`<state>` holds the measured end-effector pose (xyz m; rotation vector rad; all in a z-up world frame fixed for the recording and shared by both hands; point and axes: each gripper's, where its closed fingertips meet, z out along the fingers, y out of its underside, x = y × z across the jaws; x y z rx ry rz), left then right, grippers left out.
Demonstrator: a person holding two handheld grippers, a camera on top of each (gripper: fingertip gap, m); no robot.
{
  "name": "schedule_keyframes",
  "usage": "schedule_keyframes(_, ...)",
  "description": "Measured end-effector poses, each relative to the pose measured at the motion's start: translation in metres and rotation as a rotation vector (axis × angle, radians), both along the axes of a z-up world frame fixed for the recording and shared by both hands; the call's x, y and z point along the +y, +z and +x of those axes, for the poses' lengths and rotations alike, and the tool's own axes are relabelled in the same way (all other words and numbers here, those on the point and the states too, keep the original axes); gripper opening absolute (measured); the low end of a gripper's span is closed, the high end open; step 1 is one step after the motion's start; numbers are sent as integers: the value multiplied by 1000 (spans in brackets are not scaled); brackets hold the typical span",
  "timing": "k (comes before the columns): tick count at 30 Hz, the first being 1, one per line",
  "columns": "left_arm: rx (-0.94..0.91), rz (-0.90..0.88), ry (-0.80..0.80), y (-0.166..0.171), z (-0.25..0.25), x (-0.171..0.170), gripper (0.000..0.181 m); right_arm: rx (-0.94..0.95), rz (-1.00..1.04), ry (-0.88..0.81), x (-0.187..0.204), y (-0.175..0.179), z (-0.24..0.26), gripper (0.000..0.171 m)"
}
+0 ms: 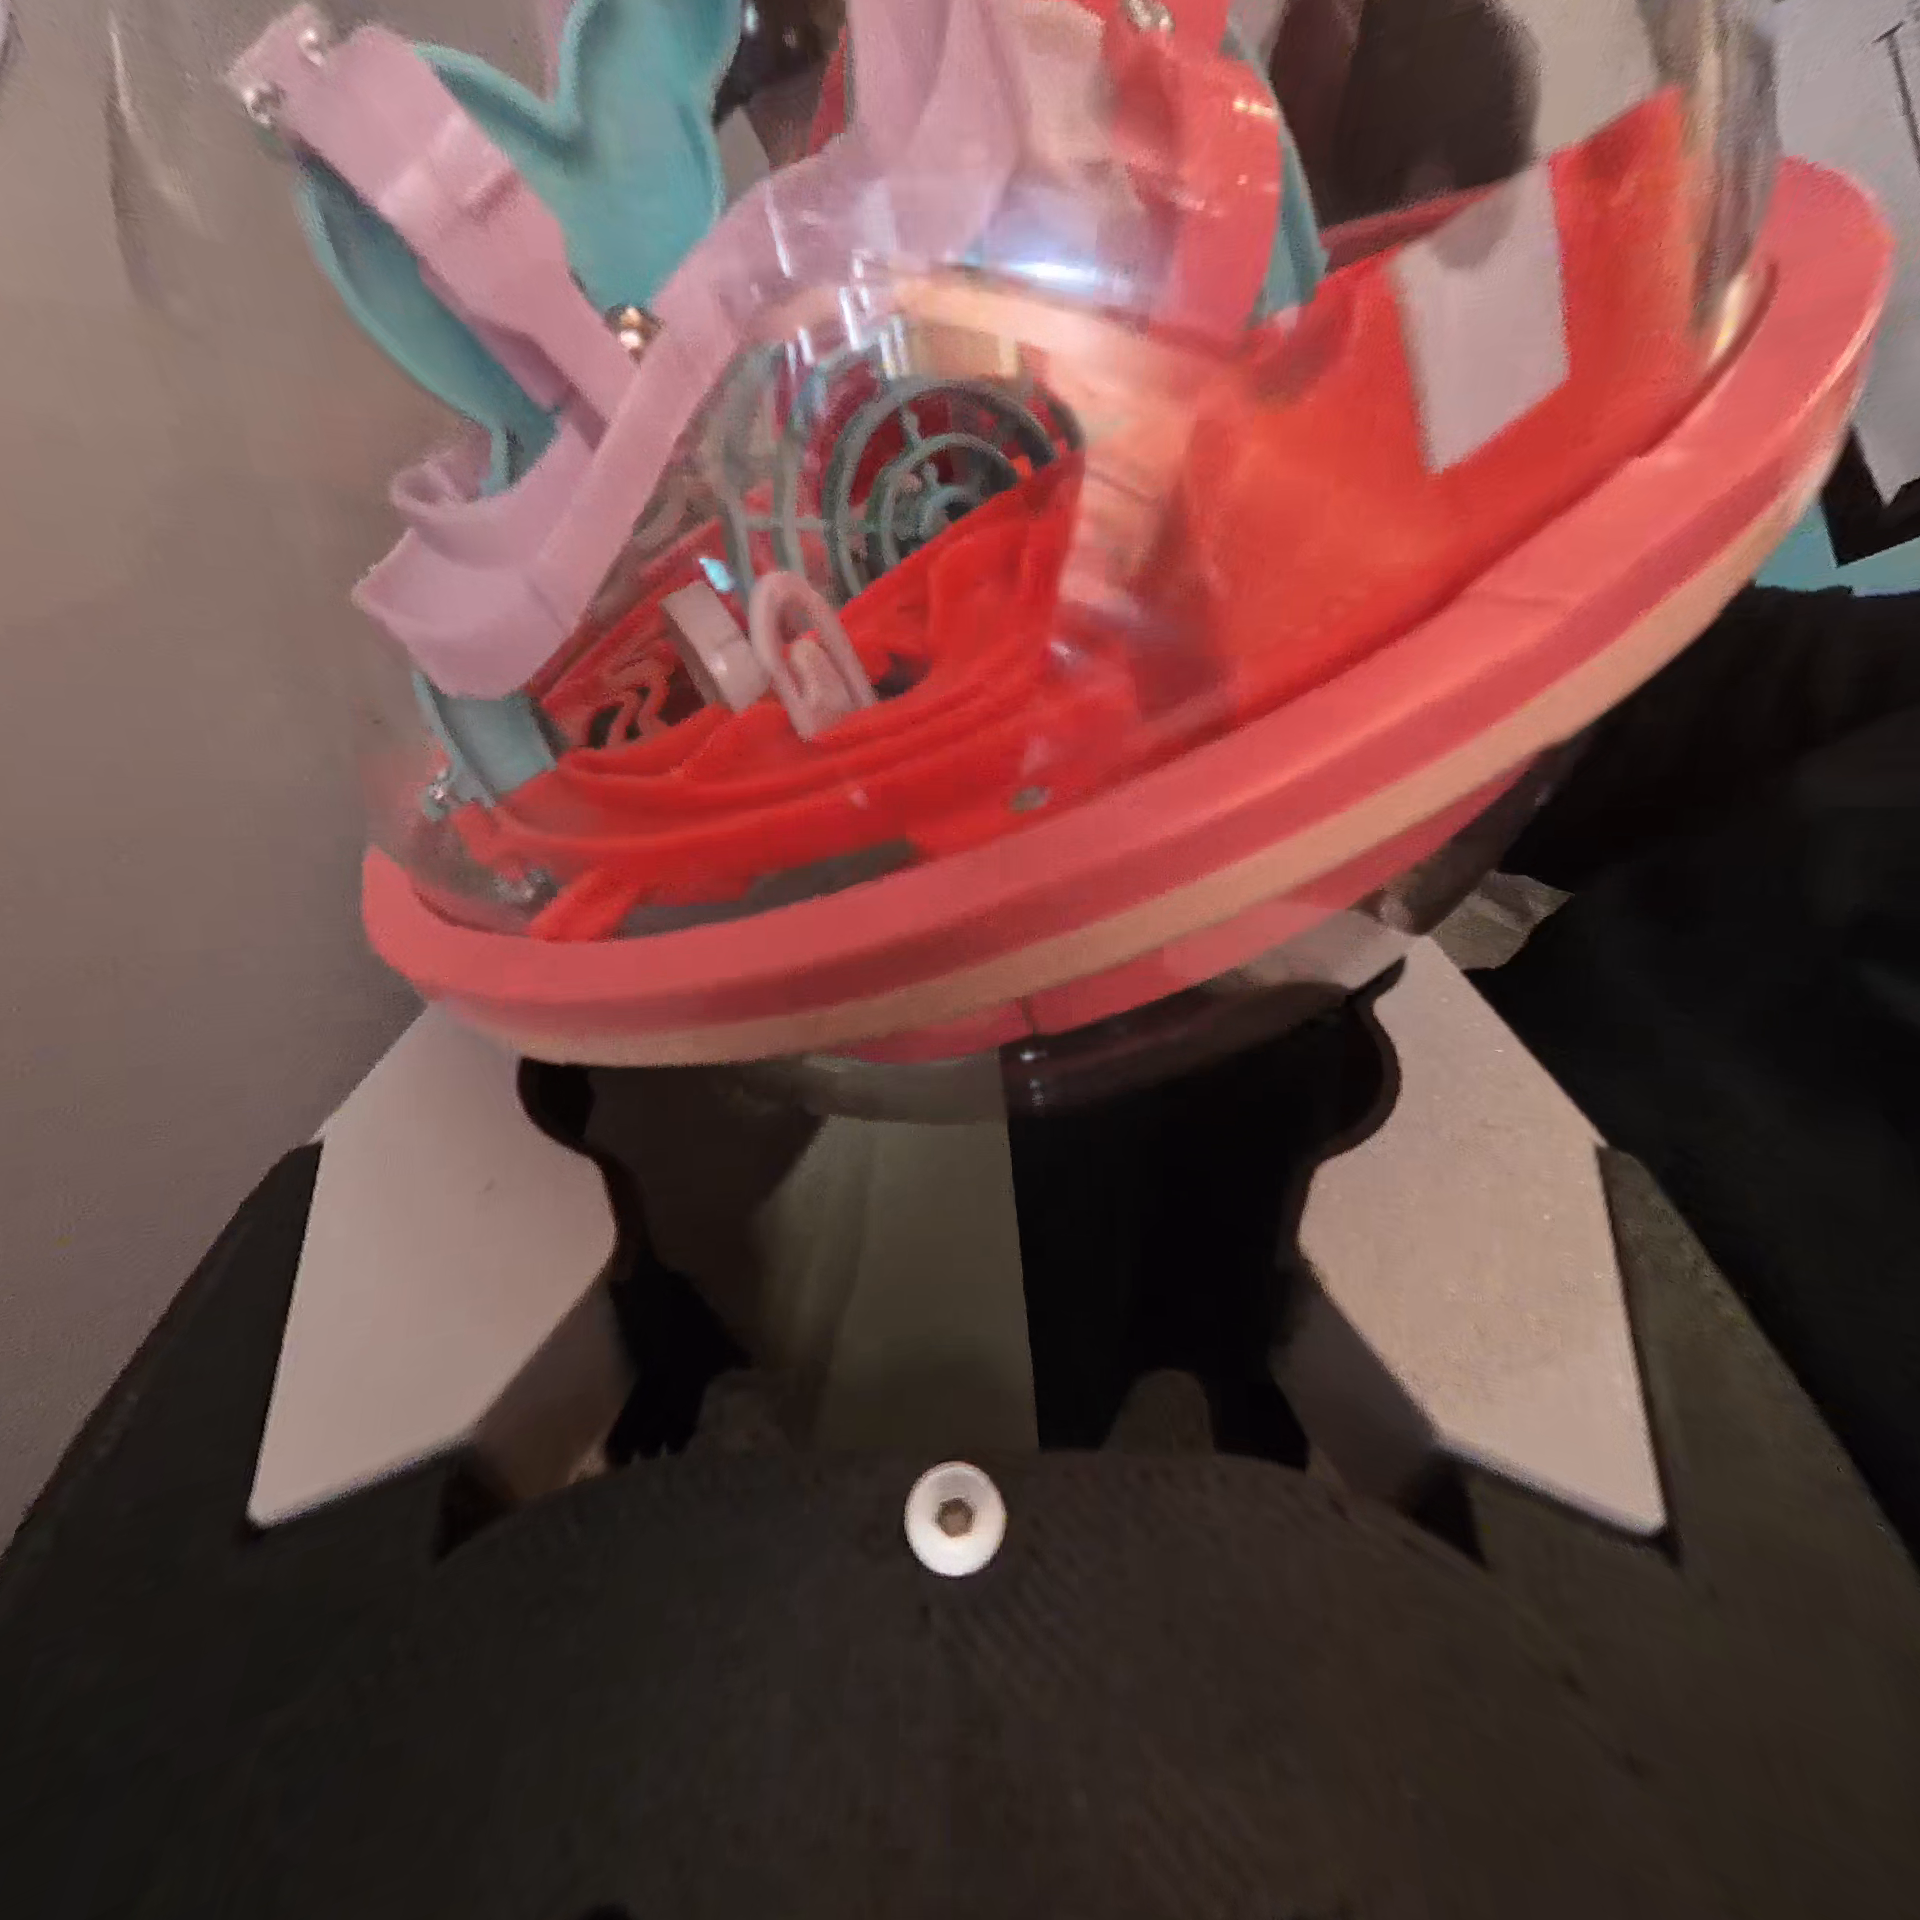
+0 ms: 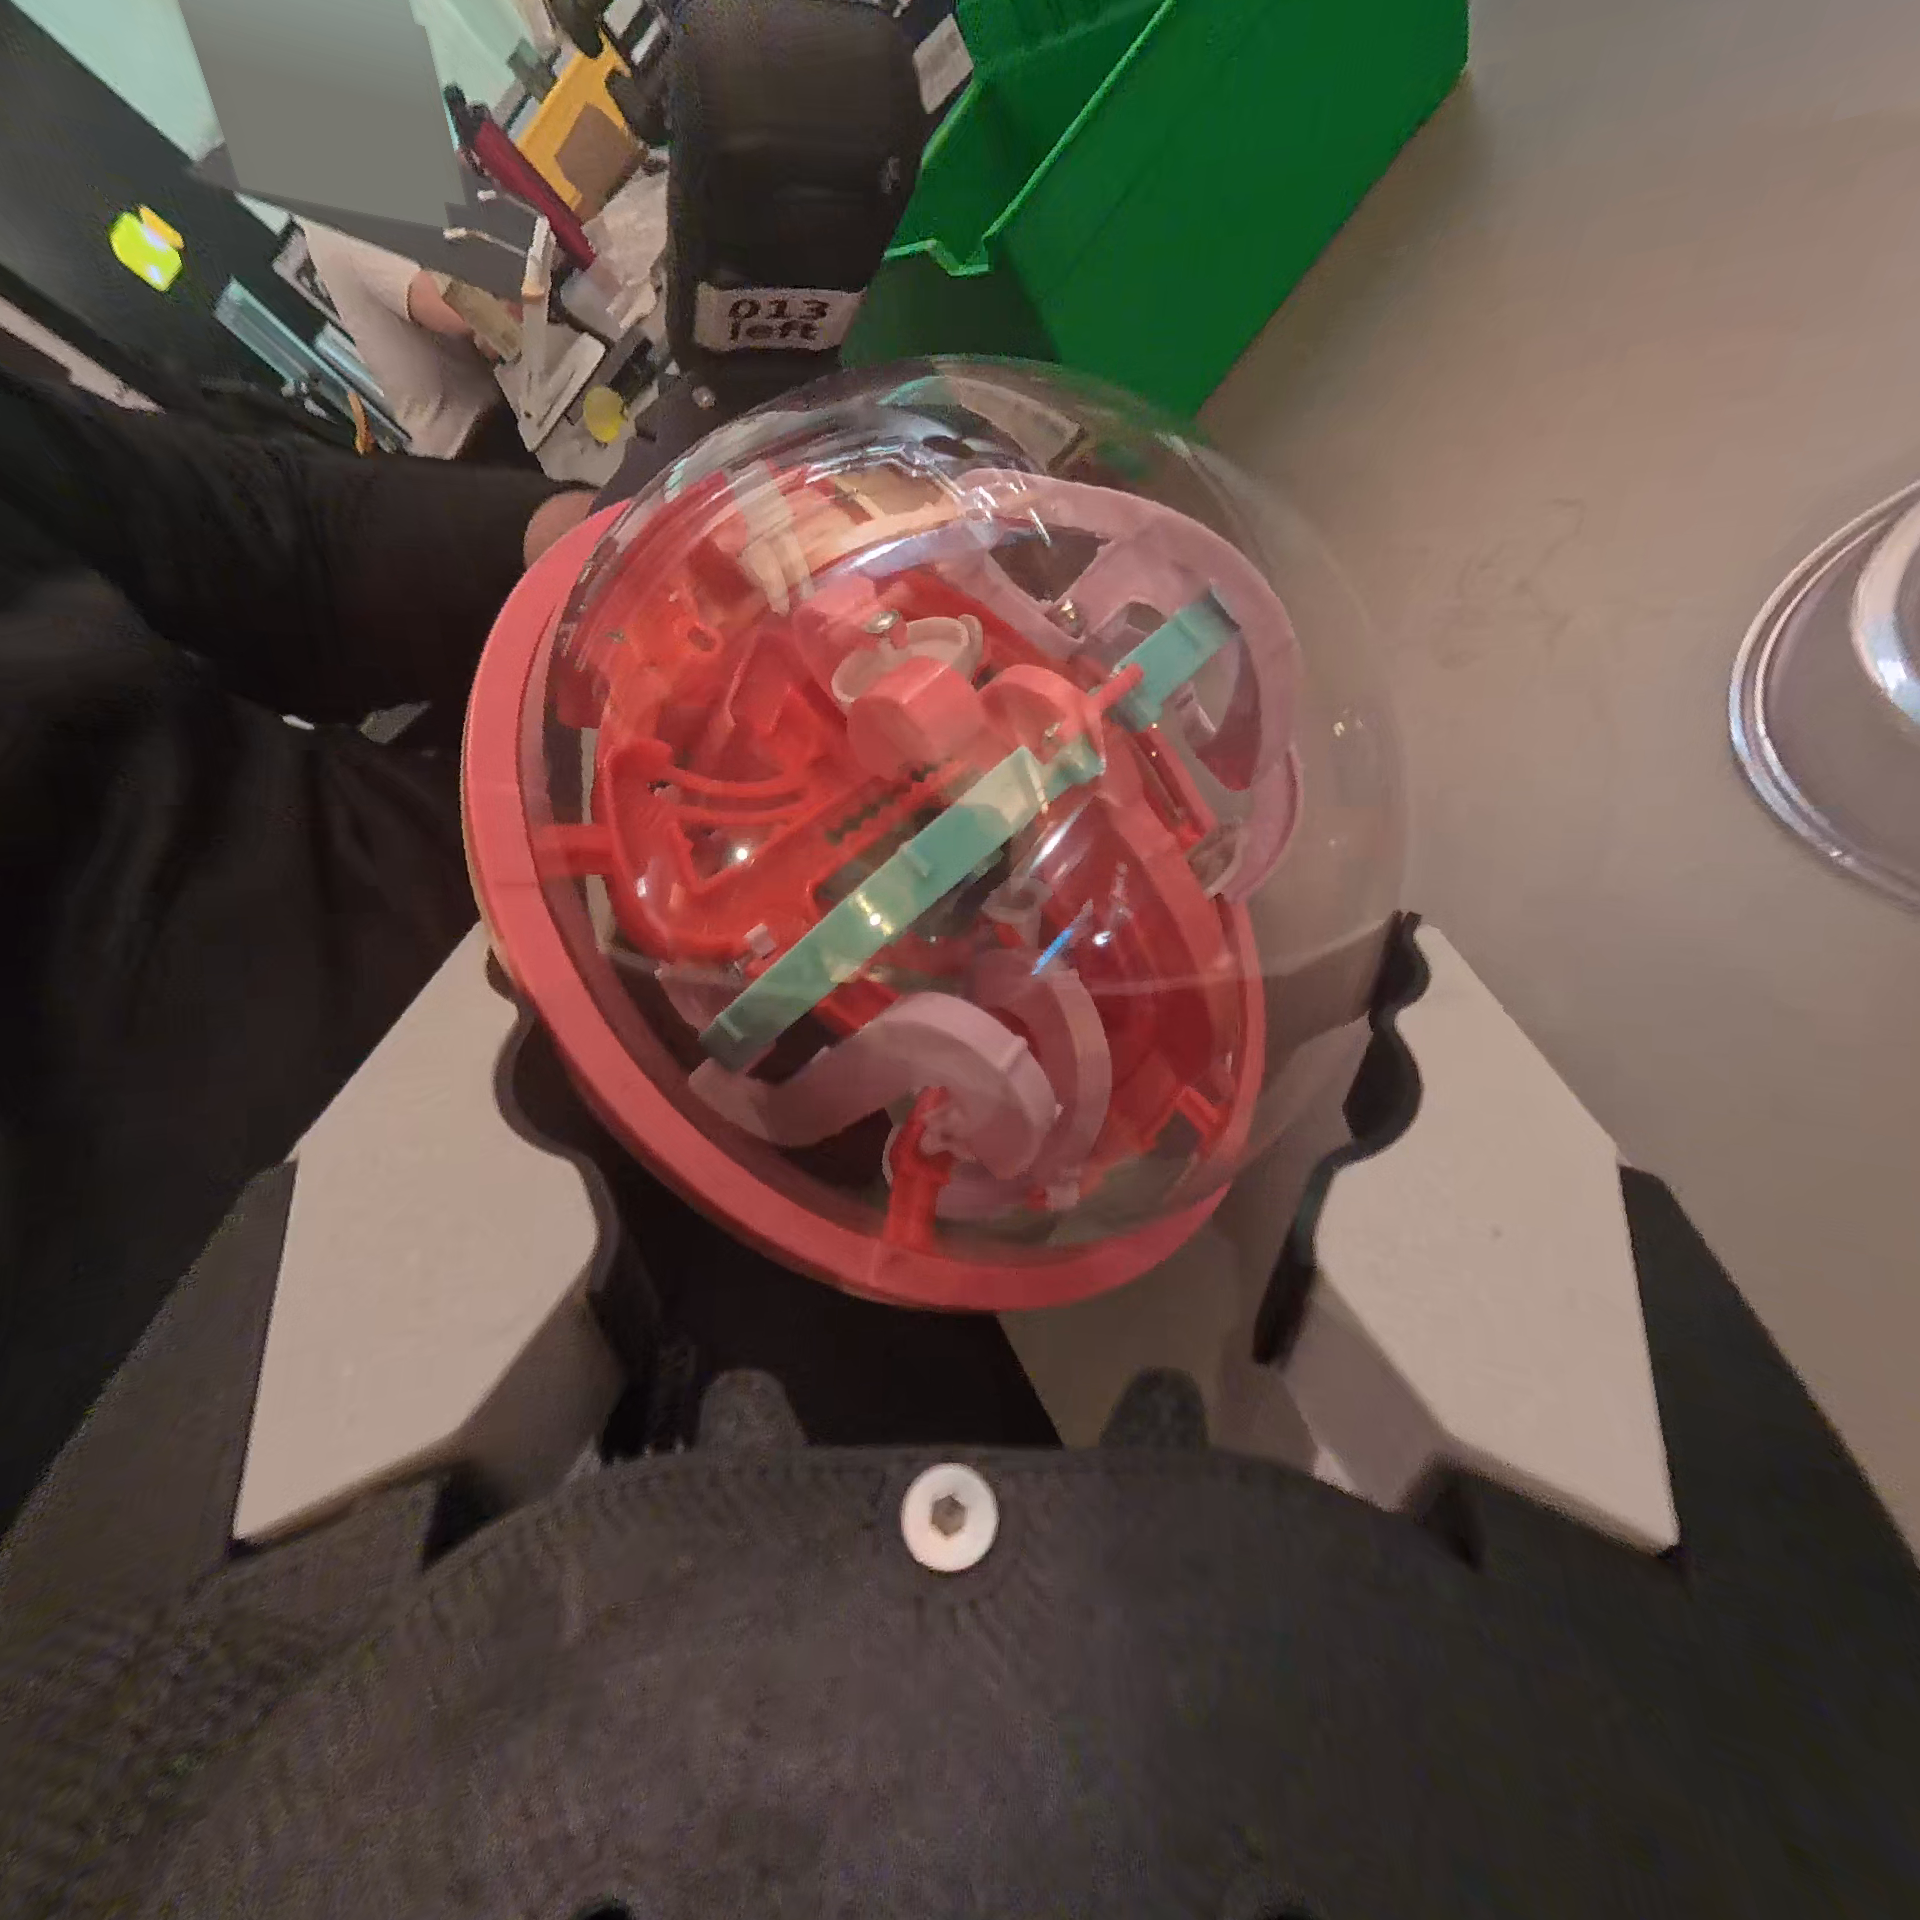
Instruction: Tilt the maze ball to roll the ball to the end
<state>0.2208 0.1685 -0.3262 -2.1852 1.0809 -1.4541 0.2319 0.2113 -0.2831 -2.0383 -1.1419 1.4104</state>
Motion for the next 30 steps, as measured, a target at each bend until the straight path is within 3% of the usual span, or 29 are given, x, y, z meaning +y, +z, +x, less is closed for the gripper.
schedule_keyframes(4, 66, 76, 8, -6, -4, 2, 147, -7, -51, -66, -4, -2, -5, 151)
schedule_keyframes(18, -18, -238, -64, 15, -12, -13, 148, 3, -394, -237, -13, 0, -10, 151)
schedule_keyframes(30, 76, -214, -158, 12, -23, -25, 148, 125, -351, -361, -21, 2, -17, 152)
